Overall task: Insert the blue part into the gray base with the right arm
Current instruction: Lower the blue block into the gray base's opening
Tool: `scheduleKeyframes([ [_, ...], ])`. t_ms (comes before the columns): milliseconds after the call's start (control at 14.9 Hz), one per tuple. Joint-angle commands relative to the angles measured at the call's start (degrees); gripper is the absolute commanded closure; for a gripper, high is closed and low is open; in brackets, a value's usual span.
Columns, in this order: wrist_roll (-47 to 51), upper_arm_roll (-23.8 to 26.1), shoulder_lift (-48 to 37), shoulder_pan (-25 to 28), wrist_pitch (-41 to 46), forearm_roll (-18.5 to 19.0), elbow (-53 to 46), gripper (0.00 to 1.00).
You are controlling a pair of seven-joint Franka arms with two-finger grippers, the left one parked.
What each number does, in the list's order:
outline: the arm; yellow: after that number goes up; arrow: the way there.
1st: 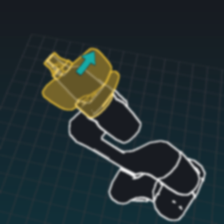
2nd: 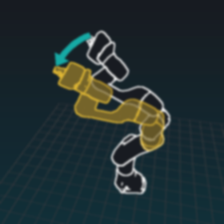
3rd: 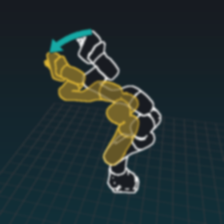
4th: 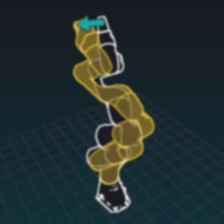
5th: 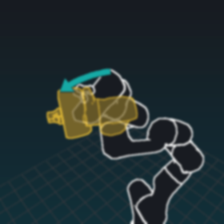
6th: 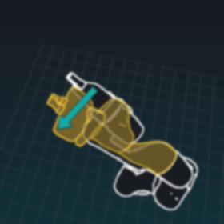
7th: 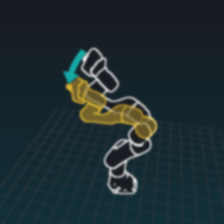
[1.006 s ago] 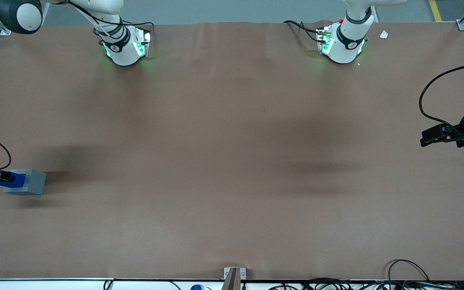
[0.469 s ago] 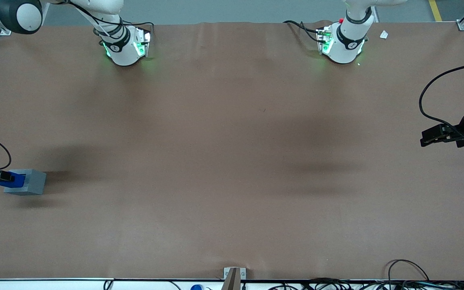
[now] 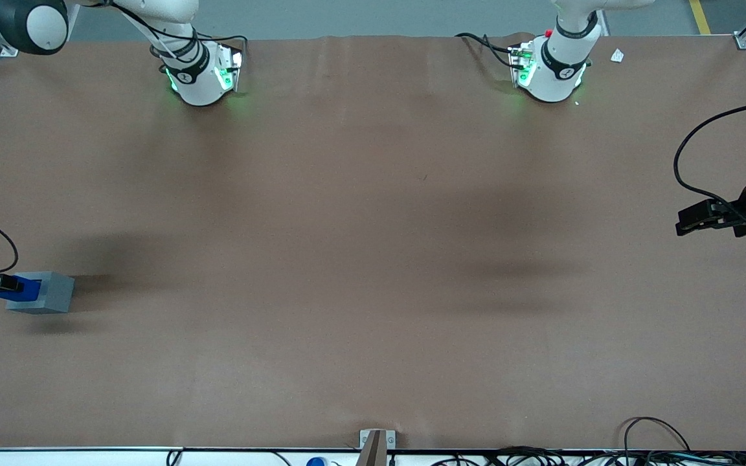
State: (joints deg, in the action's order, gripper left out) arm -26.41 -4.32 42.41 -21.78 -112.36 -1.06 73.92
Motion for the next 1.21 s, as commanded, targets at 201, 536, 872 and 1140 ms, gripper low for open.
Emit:
scheduleKeyframes([
  [201,-0.4,0.7,1.1,-0.9,0.8,0.4,-0.4,0.98],
  [536,-0.3,0.7,1.0,-0.8,2.2,0.4,-0.4,0.98],
  [872,-0.5,0.6,1.3,-0.7,1.9,0.7,-0.4,0.96],
  [1140,-0.5,0.6,1.3,-0.4,1.7,1.6,-0.5,0.2],
])
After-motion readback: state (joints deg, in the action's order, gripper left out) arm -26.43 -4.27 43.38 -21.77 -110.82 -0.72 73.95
